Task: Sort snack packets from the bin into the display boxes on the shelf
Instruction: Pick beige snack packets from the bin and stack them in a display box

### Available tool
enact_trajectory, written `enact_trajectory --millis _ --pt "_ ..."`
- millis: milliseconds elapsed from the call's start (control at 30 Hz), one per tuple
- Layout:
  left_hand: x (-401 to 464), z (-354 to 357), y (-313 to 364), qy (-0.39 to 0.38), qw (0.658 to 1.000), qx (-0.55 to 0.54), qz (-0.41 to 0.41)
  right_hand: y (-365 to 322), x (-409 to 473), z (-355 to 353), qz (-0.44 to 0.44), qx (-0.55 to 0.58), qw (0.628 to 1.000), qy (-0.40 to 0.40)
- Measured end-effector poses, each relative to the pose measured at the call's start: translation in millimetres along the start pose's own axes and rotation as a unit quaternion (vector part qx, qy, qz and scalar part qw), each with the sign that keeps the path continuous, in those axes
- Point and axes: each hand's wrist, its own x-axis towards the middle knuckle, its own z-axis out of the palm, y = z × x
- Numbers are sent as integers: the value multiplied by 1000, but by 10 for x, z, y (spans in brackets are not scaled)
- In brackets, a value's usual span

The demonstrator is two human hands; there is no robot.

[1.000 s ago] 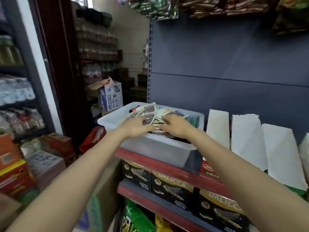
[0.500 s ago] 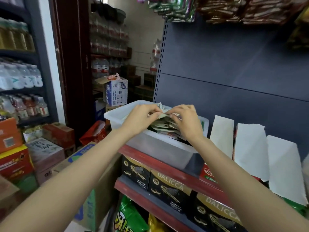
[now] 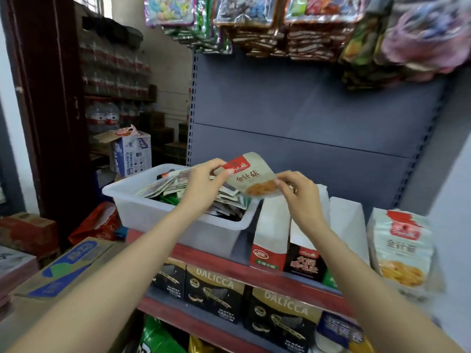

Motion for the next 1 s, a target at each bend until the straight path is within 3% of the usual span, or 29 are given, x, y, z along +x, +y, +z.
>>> enact_trajectory --millis 133,367,533,733,1000 --pt "8 452 317 -9 998 -56 -8 134 -110 -495 18 -8 999 38" --pt "-156 1249 638 -95 989 -108 -41 484 -463 -1267 67 -58 995 55" --pt "-260 1768 906 -145 981 -129 -10 769 -661 -1727 109 -68 987 98" --pt "-299 2290 1226 -154 982 -106 34 1032 -842 -2123 140 -93 974 153" --pt "-277 2626 1343 -168 983 -43 59 1248 -1056 -2238 199 -87 972 91"
